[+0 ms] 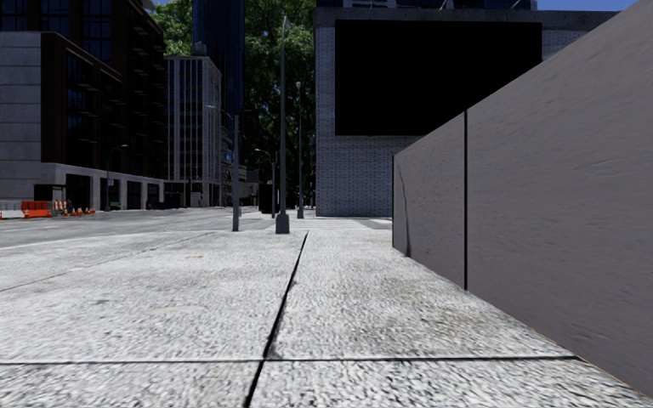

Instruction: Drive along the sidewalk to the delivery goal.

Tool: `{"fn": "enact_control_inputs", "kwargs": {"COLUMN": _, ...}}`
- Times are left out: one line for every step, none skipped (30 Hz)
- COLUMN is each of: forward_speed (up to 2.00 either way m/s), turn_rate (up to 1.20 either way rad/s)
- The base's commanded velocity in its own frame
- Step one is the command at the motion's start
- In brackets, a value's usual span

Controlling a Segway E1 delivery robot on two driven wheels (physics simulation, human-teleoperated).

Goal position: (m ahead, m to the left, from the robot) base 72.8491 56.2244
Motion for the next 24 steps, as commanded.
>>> {"fn": "enact_control_inputs", "kwargs": {"forward_speed": 2.0, "turn_rate": 0.0}}
{"fn": "enact_control_inputs", "kwargs": {"forward_speed": 2.0, "turn_rate": 0.0}}
{"fn": "enact_control_inputs", "kwargs": {"forward_speed": 2.0, "turn_rate": 0.0}}
{"fn": "enact_control_inputs", "kwargs": {"forward_speed": 2.0, "turn_rate": 0.0}}
{"fn": "enact_control_inputs", "kwargs": {"forward_speed": 2.0, "turn_rate": 0.0}}
{"fn": "enact_control_inputs", "kwargs": {"forward_speed": 2.0, "turn_rate": 0.0}}
{"fn": "enact_control_inputs", "kwargs": {"forward_speed": 2.0, "turn_rate": 0.0}}
{"fn": "enact_control_inputs", "kwargs": {"forward_speed": 2.0, "turn_rate": 0.0}}
{"fn": "enact_control_inputs", "kwargs": {"forward_speed": 2.0, "turn_rate": 0.0}}
{"fn": "enact_control_inputs", "kwargs": {"forward_speed": 2.0, "turn_rate": 0.0}}
{"fn": "enact_control_inputs", "kwargs": {"forward_speed": 2.0, "turn_rate": 0.0}}
{"fn": "enact_control_inputs", "kwargs": {"forward_speed": 2.0, "turn_rate": 0.0}}
{"fn": "enact_control_inputs", "kwargs": {"forward_speed": 2.0, "turn_rate": 0.03}}
{"fn": "enact_control_inputs", "kwargs": {"forward_speed": 2.0, "turn_rate": 0.05}}
{"fn": "enact_control_inputs", "kwargs": {"forward_speed": 2.0, "turn_rate": 0.07}}
{"fn": "enact_control_inputs", "kwargs": {"forward_speed": 2.0, "turn_rate": 0.07}}
{"fn": "enact_control_inputs", "kwargs": {"forward_speed": 2.0, "turn_rate": 0.13}}
{"fn": "enact_control_inputs", "kwargs": {"forward_speed": 2.0, "turn_rate": 0.18}}
{"fn": "enact_control_inputs", "kwargs": {"forward_speed": 2.0, "turn_rate": 0.19}}
{"fn": "enact_control_inputs", "kwargs": {"forward_speed": 2.0, "turn_rate": 0.19}}
{"fn": "enact_control_inputs", "kwargs": {"forward_speed": 2.0, "turn_rate": 0.19}}
{"fn": "enact_control_inputs", "kwargs": {"forward_speed": 2.0, "turn_rate": 0.19}}
{"fn": "enact_control_inputs", "kwargs": {"forward_speed": 2.0, "turn_rate": 0.19}}
{"fn": "enact_control_inputs", "kwargs": {"forward_speed": 2.0, "turn_rate": 0.19}}
